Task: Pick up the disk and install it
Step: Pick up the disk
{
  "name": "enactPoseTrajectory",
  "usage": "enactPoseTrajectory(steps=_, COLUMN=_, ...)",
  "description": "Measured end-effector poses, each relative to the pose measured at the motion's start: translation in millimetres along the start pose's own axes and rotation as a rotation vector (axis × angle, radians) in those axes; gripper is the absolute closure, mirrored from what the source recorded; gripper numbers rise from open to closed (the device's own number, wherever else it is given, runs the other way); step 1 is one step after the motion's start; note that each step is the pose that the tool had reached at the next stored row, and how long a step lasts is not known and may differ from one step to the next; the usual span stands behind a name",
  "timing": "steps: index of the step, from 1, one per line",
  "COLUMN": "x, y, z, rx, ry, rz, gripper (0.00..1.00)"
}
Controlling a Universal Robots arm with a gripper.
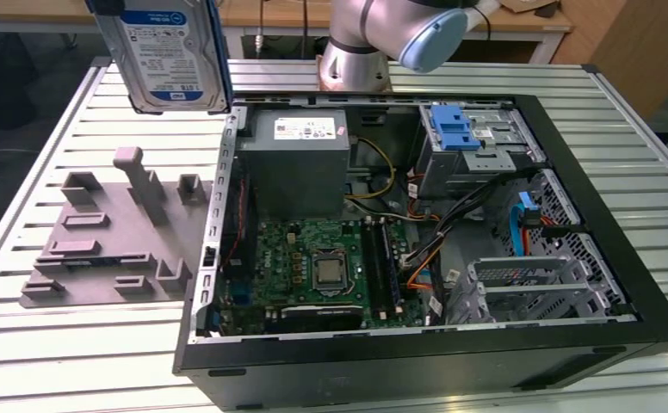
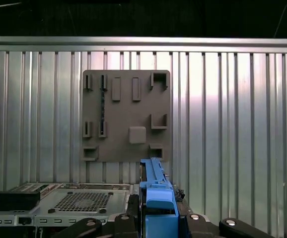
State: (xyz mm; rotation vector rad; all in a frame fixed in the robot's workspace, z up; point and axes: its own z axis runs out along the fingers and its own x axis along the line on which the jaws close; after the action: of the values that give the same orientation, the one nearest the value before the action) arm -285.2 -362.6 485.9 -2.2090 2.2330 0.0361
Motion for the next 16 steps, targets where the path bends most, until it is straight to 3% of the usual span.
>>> enactPoseTrajectory(steps=16, x=0.5, y=-20.2, z=-0.4, rx=-0.0001, ry=0.0001, rz=0.0, gripper=0.64)
